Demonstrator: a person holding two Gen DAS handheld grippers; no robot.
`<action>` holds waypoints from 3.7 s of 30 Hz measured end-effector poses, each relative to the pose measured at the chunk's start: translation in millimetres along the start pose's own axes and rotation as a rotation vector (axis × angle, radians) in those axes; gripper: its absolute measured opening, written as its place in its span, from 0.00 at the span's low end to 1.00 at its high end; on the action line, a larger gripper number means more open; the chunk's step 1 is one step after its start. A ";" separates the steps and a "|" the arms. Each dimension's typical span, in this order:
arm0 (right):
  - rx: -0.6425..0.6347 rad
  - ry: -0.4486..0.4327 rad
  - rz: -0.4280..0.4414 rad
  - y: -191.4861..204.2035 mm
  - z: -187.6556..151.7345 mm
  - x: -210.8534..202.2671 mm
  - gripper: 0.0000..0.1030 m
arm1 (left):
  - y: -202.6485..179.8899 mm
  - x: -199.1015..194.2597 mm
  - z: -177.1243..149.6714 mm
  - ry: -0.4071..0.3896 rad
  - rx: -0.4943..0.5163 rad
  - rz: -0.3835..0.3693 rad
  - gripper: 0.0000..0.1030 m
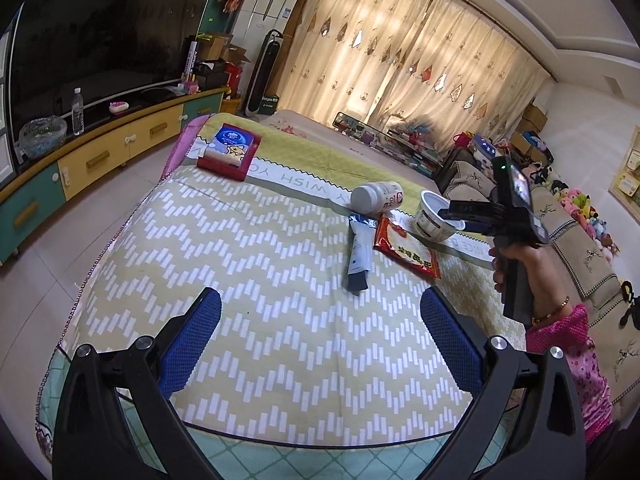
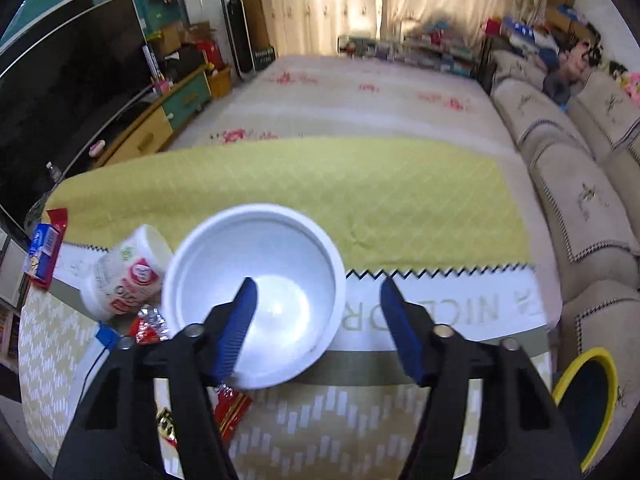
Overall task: Collect trash
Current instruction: 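Move the right gripper to the white plastic bowl and grasp its rim, then carry the white bowl over the bin and open the right gripper, then grasp the white toothpaste tube with the left gripper and lift it, then carry the tube over the bin and open the left gripper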
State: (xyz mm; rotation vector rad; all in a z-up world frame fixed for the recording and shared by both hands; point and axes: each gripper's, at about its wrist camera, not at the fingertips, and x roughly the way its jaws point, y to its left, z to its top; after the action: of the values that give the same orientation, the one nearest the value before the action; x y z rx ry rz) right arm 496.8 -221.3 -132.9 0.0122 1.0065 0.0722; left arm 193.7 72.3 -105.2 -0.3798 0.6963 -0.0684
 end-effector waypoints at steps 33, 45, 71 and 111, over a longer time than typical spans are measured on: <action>0.327 -0.132 -0.101 -215.0 -166.9 -121.6 0.07 | -51.4 23.9 -17.6 0.071 0.089 -0.040 0.95; 0.472 -0.052 -0.196 -305.6 -219.3 -98.2 0.26 | -89.8 45.1 -19.8 0.112 0.138 -0.033 0.95; 0.418 -0.172 -0.184 -302.3 -234.6 -124.7 0.64 | -109.8 152.2 28.7 0.257 0.288 0.027 0.95; 0.408 -0.180 -0.116 -276.4 -237.0 -127.5 0.65 | -111.4 120.7 40.8 0.264 0.463 0.062 0.20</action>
State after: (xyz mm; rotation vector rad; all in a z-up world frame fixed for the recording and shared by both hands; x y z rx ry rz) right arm 243.9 -510.9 -164.1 0.3272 0.8258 -0.2376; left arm 319.5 -40.8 -110.0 0.0982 0.9248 -0.2195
